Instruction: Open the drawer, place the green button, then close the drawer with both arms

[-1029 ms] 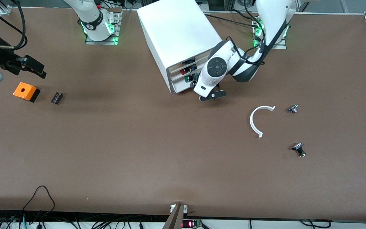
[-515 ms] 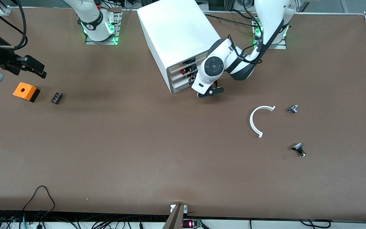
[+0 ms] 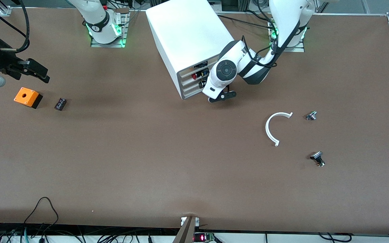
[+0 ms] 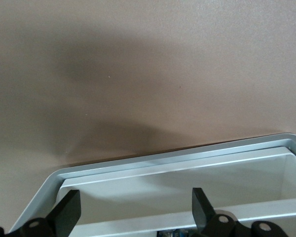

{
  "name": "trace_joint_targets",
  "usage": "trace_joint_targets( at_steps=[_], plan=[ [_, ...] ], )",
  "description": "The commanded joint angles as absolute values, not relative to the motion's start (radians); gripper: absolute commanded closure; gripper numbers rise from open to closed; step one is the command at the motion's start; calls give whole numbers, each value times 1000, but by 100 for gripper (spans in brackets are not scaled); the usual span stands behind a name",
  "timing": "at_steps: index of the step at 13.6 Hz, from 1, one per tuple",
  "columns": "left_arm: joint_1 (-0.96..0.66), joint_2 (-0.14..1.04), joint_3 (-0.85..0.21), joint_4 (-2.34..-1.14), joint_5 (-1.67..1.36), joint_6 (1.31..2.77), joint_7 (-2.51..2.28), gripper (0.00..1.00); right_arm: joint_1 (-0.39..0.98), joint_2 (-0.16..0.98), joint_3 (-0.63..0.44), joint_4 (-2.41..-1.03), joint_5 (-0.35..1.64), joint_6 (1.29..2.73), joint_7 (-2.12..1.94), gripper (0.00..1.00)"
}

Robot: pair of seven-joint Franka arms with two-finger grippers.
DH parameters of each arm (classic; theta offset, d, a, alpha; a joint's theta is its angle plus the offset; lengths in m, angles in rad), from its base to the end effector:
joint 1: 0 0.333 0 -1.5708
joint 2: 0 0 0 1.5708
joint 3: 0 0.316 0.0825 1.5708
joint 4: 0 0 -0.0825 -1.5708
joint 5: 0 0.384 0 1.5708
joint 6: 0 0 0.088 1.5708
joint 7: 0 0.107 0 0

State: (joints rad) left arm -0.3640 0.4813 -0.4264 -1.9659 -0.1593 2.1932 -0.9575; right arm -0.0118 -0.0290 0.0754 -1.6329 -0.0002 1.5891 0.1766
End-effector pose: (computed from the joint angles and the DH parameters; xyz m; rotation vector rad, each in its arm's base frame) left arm 0.4168 -0.4204 0.2323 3.0172 0.4518 -0.5908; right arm 0.5451 0.0353 0.6127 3.1324 -0.1772 -0.0227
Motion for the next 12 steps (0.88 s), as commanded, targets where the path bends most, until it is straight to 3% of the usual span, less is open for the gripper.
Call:
trace_joint_targets(
  at_steps=[1, 4, 12],
  plan=[
    [-319, 462, -422, -1933, -163, 2180, -893, 1, -25, -26, 89, -1611, -14, 1569, 156, 1],
    [-183, 425, -422, -1837, -123, 2113, -743, 1, -25, -22, 83, -1586, -14, 1568, 103, 1],
    [-29, 382, -408, -1461, 114, 1666, -401, 1, -26, -21, 80, -1574, -6, 1566, 109, 1]
  ],
)
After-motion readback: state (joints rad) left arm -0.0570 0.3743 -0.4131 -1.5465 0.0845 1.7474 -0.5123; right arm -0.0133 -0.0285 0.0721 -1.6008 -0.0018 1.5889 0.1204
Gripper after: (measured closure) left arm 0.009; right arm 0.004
